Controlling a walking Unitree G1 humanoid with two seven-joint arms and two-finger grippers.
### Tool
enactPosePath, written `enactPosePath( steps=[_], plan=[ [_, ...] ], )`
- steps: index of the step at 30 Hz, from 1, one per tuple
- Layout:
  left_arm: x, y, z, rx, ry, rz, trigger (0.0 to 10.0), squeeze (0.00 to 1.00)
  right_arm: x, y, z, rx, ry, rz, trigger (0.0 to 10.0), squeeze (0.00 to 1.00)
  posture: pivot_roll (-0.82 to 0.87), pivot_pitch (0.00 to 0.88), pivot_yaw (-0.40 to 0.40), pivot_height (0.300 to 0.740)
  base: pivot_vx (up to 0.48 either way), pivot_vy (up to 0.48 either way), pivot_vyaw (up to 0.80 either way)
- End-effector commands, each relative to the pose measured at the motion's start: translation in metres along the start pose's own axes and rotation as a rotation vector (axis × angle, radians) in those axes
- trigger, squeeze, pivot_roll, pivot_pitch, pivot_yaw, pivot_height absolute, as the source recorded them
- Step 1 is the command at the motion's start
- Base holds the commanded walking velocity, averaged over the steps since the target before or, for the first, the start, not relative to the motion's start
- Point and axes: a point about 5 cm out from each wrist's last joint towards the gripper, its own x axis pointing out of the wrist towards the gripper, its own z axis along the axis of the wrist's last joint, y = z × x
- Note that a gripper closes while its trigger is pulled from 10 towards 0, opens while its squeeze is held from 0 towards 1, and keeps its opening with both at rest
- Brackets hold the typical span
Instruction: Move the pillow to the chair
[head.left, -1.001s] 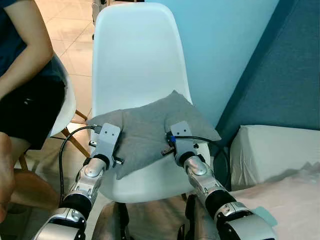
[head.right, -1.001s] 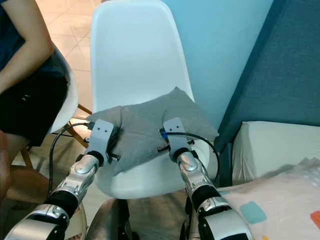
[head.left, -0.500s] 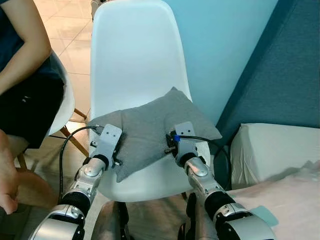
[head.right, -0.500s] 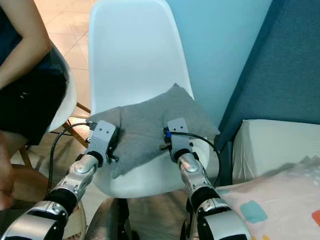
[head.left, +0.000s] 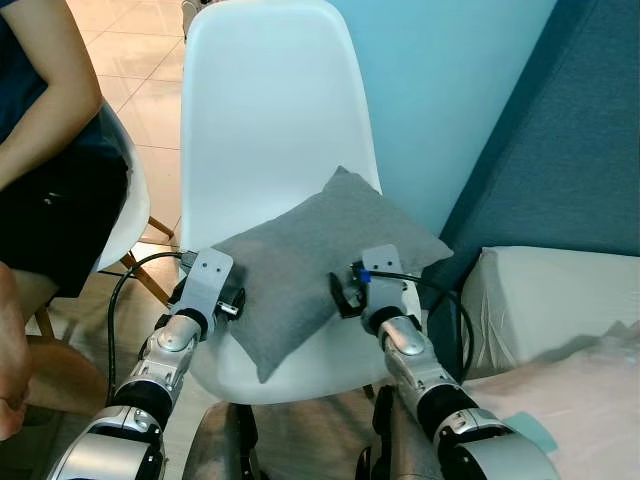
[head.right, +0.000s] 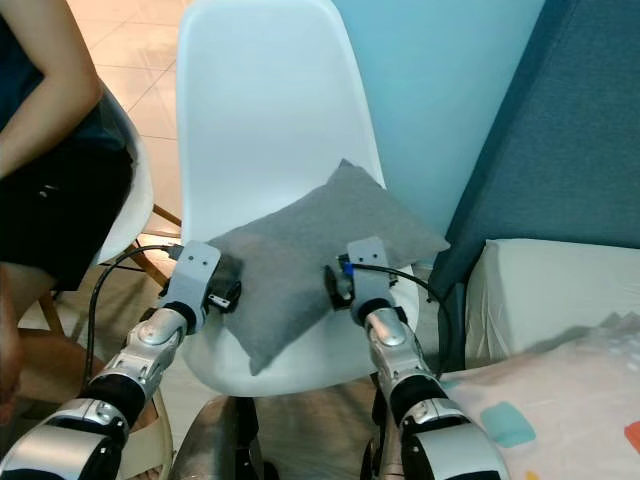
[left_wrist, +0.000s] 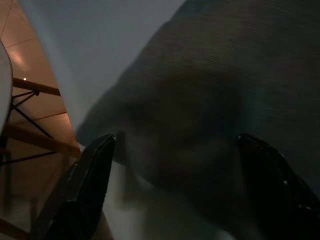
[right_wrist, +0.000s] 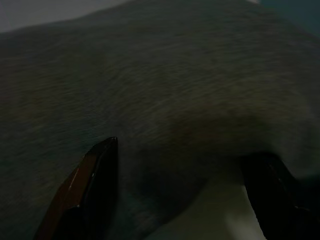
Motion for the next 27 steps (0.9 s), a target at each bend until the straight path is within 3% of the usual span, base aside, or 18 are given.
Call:
enactPosePath(
  steps=[1, 3, 4, 5, 6, 8, 11, 13, 14, 15, 16, 17, 18, 20, 23, 27],
  plan=[
    [-0.003, 0.009, -0.01, 0.005, 0.047, 0.019, 10.0, 1.0, -0.003, -0.011, -0.004, -0.014, -0.001, -0.065, 10.0, 1.0, 0.05, 0.238, -0.029, 0.576, 0.0, 0.0, 0.0],
    [-0.005, 0.014, -0.012, 0.014, 0.06, 0.045, 10.0, 1.0, -0.004, -0.02, -0.007, -0.057, 0.034, -0.12, 10.0, 1.0, 0.05, 0.237, -0.027, 0.576, 0.0, 0.0, 0.0],
    [-0.006, 0.019, -0.015, 0.023, 0.076, 0.073, 10.0, 1.0, -0.005, -0.028, -0.012, -0.129, 0.08, -0.159, 10.0, 1.0, 0.05, 0.235, -0.026, 0.576, 0.0, 0.0, 0.0],
    [-0.006, 0.019, -0.015, 0.023, 0.076, 0.073, 10.0, 1.0, -0.005, -0.028, -0.012, -0.129, 0.08, -0.159, 10.0, 1.0, 0.05, 0.235, -0.026, 0.576, 0.0, 0.0, 0.0],
    [-0.008, 0.023, -0.019, 0.044, 0.094, 0.097, 10.0, 1.0, -0.006, -0.033, -0.017, -0.194, 0.124, -0.166, 10.0, 0.0, 0.05, 0.231, -0.024, 0.576, 0.0, 0.0, 0.0],
    [-0.009, 0.022, -0.02, 0.048, 0.096, 0.097, 10.0, 1.0, -0.007, -0.031, -0.018, -0.195, 0.127, -0.15, 10.0, 0.0, 0.05, 0.231, -0.023, 0.576, 0.0, 0.0, 0.0],
    [-0.007, 0.019, -0.014, 0.024, 0.059, 0.096, 10.0, 1.0, -0.007, -0.015, -0.02, -0.118, 0.121, -0.041, 10.0, 0.0, 0.04, 0.228, -0.021, 0.576, 0.0, 0.0, 0.0],
    [-0.007, 0.019, -0.014, 0.024, 0.059, 0.096, 10.0, 1.0, -0.007, -0.015, -0.02, -0.118, 0.121, -0.041, 10.0, 0.0, 0.04, 0.228, -0.021, 0.576, 0.0, 0.0, 0.0],
    [-0.004, 0.016, -0.007, -0.024, 0.018, 0.089, 10.0, 0.33, -0.007, -0.008, -0.021, -0.104, 0.12, -0.005, 10.0, 0.0, 0.04, 0.228, -0.021, 0.576, 0.0, 0.0, 0.0],
    [0.0, 0.008, 0.007, -0.123, -0.061, 0.044, 10.0, 0.0, -0.007, 0.0, -0.022, -0.084, 0.12, 0.025, 10.0, 0.0, 0.04, 0.226, -0.02, 0.576, 0.0, 0.0, 0.0],
    [0.003, 0.0, 0.019, -0.204, -0.128, 0.001, 10.0, 0.0, -0.007, 0.007, -0.022, -0.071, 0.121, 0.043, 10.0, 0.0, 0.04, 0.226, -0.019, 0.576, 0.0, 0.0, 0.0],
    [0.003, 0.0, 0.019, -0.204, -0.128, 0.001, 10.0, 0.0, -0.007, 0.007, -0.022, -0.071, 0.121, 0.043, 10.0, 0.0, 0.04, 0.226, -0.019, 0.576, 0.0, 0.0, 0.0],
    [0.006, -0.009, 0.031, -0.278, -0.185, -0.055, 10.0, 0.0, -0.007, 0.012, -0.022, -0.059, 0.128, 0.051, 10.0, 0.0, 0.04, 0.226, -0.019, 0.576, 0.0, 0.0, 0.0],
    [0.008, -0.02, 0.041, -0.346, -0.232, -0.122, 10.0, 0.0, -0.006, 0.018, -0.022, -0.045, 0.141, 0.049, 10.0, 0.0, 0.04, 0.226, -0.019, 0.576, 0.0, 0.0, 0.0],
    [0.009, -0.028, 0.046, -0.376, -0.247, -0.167, 10.0, 0.0, -0.005, 0.021, -0.021, -0.044, 0.151, 0.044, 10.0, 0.0, 0.04, 0.227, -0.014, 0.576, 0.0, 0.0, 0.0],
    [0.008, -0.056, 0.052, -0.386, -0.257, -0.353, 10.0, 0.0, -0.003, 0.028, -0.018, -0.058, 0.146, 0.077, 10.0, 0.0, 0.04, 0.228, -0.013, 0.576, 0.0, 0.0, 0.0]
  ],
)
